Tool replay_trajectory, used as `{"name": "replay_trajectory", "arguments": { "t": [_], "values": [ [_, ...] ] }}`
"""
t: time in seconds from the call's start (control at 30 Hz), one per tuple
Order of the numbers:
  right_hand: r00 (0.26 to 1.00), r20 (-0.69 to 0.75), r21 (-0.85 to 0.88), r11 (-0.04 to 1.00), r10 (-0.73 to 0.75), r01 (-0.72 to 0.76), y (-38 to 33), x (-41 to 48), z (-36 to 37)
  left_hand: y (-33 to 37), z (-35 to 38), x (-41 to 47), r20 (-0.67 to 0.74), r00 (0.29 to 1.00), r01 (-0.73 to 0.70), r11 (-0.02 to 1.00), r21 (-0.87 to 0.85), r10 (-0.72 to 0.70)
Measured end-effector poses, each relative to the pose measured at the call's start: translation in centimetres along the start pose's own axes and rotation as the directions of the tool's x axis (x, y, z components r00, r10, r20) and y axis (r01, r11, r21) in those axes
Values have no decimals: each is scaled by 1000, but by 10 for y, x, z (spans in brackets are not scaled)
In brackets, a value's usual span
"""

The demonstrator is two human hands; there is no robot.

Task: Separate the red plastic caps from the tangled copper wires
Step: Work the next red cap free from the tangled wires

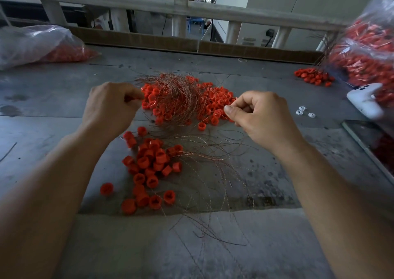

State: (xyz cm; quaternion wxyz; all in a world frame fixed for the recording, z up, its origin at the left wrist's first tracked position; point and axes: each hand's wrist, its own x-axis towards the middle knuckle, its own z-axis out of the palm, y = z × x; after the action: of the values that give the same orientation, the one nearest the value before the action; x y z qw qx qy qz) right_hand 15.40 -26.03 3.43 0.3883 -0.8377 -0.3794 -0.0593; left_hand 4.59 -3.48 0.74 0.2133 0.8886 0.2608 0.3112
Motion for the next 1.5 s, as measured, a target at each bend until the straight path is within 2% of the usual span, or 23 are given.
{"name": "replay_trajectory", "arguments": {
  "t": [0.07, 0.2, 0.3, 0.43, 0.53, 0.7, 0.8, 0.87, 0.93, 1.07, 1.1, 1.2, 1.27, 1.4, 1.5],
  "values": [
    [1000, 0, -6, 1000, 1, -1, 0, 0, 0, 5, -5, -1, -45, 999, -5, 1000, -21, 4],
    [1000, -11, -35, 999, 4, -5, 2, 0, 0, 19, -8, -7, -46, 999, -21, 1000, -17, 20],
    [995, -98, -26, 999, 28, -31, 5, 4, -3, 28, -11, -12, -75, 997, -37, 998, -45, 34],
    [959, -268, 10, 996, 89, -89, 14, 9, -11, 41, -16, -20, -70, 997, -53, 979, -195, 39],
    [950, -293, -2, 994, 108, -113, 20, 11, -13, 51, -13, -26, -30, 999, -49, 964, -263, 43],
    [961, -206, -62, 978, 182, -199, 30, 14, -13, 54, -11, -30, -2, 996, -91, 964, -250, 93],
    [963, -33, -206, 941, 268, -269, 36, 14, -12, 56, -12, -30, -8, 994, -104, 960, -260, 106],
    [933, 97, -333, 895, 346, -297, 39, 13, -7, 56, -12, -30, -7, 994, -108, 958, -266, 111],
    [905, 158, -413, 859, 396, -303, 40, 13, -3, 57, -12, -31, -3, 993, -115, 958, -263, 119],
    [945, 50, -344, 894, 324, -289, 40, 16, -13, 58, -13, -31, -5, 991, -133, 959, -252, 136],
    [947, 67, -317, 907, 314, -278, 40, 16, -19, 58, -13, -31, -2, 991, -132, 959, -251, 136],
    [890, 316, -281, 929, 328, -243, 37, 13, -30, 59, -13, -31, 2, 990, -133, 960, -248, 138],
    [857, 403, -307, 929, 322, -205, 35, 11, -27, 59, -13, -31, -1, 990, -134, 960, -246, 138],
    [898, 348, -334, 931, 269, -150, 32, 11, -20, 59, -12, -32, 10, 989, -141, 961, -238, 148],
    [933, 277, -271, 950, 231, -155, 30, 10, -23, 59, -12, -32, 20, 990, -135, 965, -227, 143]
  ]
}}
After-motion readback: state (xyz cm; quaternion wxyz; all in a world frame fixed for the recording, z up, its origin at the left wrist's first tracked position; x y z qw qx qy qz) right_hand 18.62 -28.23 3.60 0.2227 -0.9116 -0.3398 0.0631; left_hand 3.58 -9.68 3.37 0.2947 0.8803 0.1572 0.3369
